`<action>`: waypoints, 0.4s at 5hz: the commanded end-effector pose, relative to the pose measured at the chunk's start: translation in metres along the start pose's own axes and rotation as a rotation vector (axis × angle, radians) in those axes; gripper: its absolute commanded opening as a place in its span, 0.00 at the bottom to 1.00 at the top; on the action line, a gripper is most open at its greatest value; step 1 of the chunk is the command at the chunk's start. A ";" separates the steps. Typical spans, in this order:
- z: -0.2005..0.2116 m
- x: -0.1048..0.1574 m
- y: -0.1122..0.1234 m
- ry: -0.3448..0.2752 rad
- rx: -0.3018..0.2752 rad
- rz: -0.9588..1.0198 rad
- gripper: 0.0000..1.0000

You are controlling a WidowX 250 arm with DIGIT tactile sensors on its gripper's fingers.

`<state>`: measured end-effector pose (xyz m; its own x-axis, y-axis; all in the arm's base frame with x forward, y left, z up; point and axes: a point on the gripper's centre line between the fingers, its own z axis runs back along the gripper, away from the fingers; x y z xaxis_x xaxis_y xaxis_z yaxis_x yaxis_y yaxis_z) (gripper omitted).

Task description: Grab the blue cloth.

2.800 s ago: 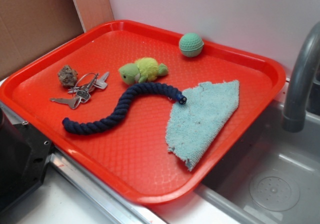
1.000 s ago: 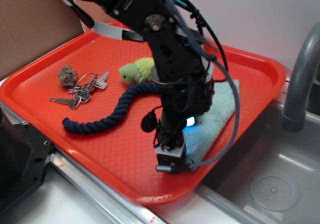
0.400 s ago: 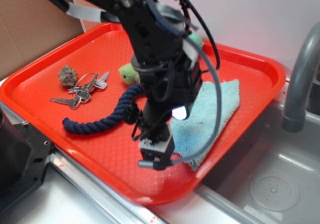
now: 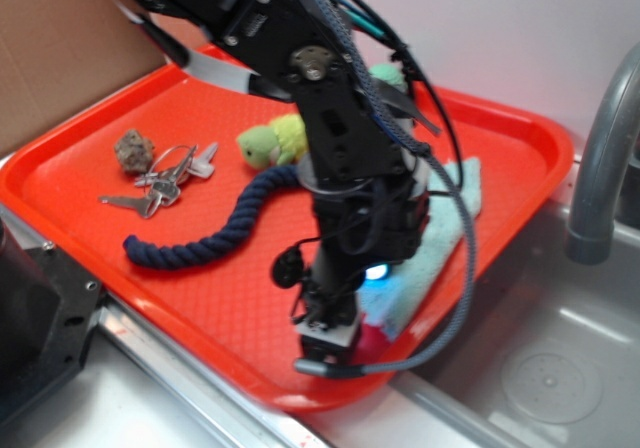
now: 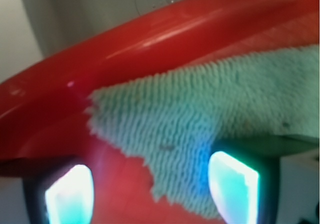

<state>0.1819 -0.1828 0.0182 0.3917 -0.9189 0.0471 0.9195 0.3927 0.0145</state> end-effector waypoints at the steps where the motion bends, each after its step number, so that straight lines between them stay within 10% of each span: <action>1: -0.008 -0.009 0.028 0.010 0.031 0.069 1.00; 2: -0.005 -0.015 0.042 -0.015 0.071 0.123 0.00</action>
<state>0.2219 -0.1635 0.0161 0.4781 -0.8753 0.0731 0.8733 0.4826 0.0673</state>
